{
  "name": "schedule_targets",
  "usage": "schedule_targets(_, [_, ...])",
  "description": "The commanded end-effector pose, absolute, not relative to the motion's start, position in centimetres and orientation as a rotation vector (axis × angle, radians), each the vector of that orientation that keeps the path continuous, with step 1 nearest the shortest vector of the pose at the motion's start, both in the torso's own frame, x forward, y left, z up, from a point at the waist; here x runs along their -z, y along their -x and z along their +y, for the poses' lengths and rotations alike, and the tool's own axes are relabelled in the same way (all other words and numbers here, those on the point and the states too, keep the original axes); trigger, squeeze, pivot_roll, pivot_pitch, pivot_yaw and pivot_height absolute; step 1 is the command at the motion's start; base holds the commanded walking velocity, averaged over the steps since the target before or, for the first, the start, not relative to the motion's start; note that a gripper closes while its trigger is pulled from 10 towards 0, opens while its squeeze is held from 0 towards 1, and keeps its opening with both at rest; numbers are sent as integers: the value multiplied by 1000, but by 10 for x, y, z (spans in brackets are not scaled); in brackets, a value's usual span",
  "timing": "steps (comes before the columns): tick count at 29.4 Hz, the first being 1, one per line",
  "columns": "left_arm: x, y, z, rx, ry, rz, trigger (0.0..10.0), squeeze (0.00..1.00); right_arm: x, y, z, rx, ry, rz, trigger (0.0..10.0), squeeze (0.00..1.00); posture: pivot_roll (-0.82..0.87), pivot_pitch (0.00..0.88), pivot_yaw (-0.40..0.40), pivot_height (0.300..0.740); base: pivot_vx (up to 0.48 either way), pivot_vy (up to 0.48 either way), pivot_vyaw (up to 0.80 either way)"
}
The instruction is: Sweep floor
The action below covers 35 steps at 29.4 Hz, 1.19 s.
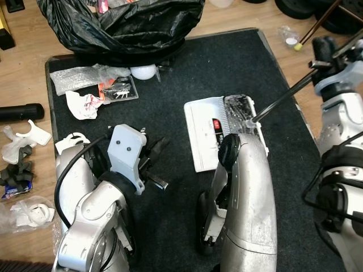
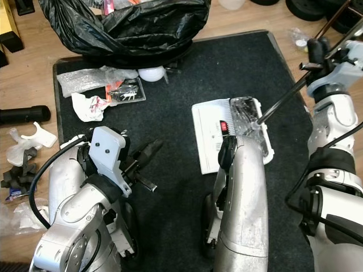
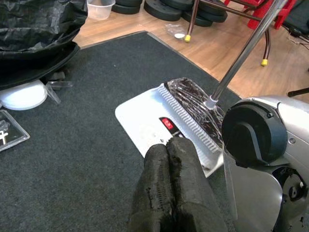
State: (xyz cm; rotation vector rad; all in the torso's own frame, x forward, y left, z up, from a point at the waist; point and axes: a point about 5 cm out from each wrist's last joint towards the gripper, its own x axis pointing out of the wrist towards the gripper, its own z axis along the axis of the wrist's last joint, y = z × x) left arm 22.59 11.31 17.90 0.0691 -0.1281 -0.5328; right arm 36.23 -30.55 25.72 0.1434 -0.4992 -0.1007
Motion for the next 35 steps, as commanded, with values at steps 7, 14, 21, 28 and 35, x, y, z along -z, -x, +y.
schedule_targets(7, [-175, -224, 113, 512, -69, -114, 10000, 0, -216, -369, -269, -91, 28, -282, 10000, 1000, -92, 325, -125, 330, 0, 0, 0])
schedule_targets(14, [-174, -222, 113, 512, -67, -112, 10000, 0, -199, -362, -270, -110, 29, -239, 10000, 1000, -96, 333, -131, 330, 0, 0, 0])
schedule_targets(21, [-174, -222, 113, 512, -63, -112, 10000, 0, -185, -349, -267, -164, 64, -213, 10000, 910, -98, 335, -133, 330, 0, 0, 0])
schedule_targets(28, [-173, -221, 112, 513, -57, -112, 10000, 0, -170, -336, -266, -160, 94, -188, 10000, 0, -107, 329, -141, 330, 0, 0, 0])
schedule_targets(35, [-173, -222, 111, 514, -54, -114, 10000, 0, -181, -336, -274, -96, 77, -247, 10000, 0, -107, 323, -139, 330, 0, 0, 0])
